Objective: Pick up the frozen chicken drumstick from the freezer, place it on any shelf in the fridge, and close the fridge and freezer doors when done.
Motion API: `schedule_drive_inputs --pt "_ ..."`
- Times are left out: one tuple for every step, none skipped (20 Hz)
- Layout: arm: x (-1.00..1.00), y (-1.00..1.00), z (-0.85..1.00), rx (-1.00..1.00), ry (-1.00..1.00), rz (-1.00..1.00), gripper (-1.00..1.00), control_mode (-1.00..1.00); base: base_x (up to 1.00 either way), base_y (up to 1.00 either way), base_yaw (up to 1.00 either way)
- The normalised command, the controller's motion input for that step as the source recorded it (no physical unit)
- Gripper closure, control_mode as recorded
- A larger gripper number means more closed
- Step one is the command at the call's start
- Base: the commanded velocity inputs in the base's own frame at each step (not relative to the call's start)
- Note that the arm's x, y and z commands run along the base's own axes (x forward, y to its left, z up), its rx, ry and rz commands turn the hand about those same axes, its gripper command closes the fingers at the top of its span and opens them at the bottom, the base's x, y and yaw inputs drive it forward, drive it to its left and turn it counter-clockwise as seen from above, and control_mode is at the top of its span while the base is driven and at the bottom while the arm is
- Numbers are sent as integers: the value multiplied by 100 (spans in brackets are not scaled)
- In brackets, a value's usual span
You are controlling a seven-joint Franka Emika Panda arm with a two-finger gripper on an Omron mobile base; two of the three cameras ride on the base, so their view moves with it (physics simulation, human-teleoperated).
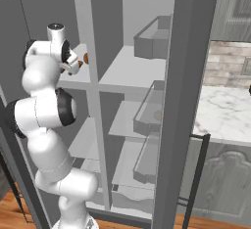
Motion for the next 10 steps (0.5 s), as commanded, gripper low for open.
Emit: schedule_drive_inputs --pt "53 0 -41 -8 10 0 -100 -100 0 0 0" --pt "54 0 -50 -9 13 0 -100 -100 0 0 0" --pt "53 3 -51 -10 13 0 -100 -100 0 0 0" --pt "53 3 -56 -11 13 0 -100 -100 0 0 0" --pt "51 2 -60 -11 14 0 100 -100 0 0 0" --pt "49 0 -61 -10 13 0 100 -100 0 0 0" --pt "49 0 -67 -9 15 0 100 -100 0 0 0" --pt "49 0 -74 -8 15 0 100 -100 0 0 0" --pt "46 0 -81 -8 15 0 100 -100 0 0 0" --pt "26 0 -84 -8 4 0 100 -100 0 0 0"
